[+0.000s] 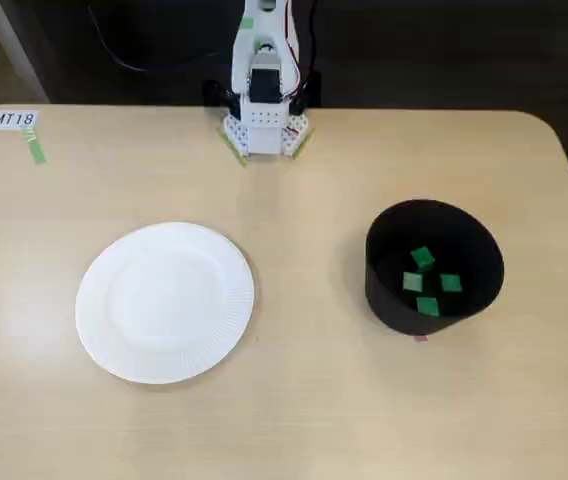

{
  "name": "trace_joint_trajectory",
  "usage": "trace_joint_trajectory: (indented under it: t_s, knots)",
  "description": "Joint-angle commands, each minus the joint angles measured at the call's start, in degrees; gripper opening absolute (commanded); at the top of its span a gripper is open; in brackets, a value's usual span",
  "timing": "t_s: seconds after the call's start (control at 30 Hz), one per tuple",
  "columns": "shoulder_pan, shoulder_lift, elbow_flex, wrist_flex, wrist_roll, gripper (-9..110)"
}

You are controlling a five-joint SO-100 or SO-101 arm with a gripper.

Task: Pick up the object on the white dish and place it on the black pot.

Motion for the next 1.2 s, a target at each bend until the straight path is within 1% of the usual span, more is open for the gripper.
trace_joint_trajectory:
  t_s: [0.0,0.27,0.4,0.67,1.17]
  knots:
    - [-0.79,2.99,11.07,-5.27,-0.26,0]
    - [-1.49,8.61,37.27,-14.68,-2.64,0]
    - [-1.76,9.32,46.85,-18.19,-3.96,0]
    - [-1.85,14.24,60.12,-22.94,-4.39,0]
    - [-1.93,28.04,76.11,-23.64,-4.22,0]
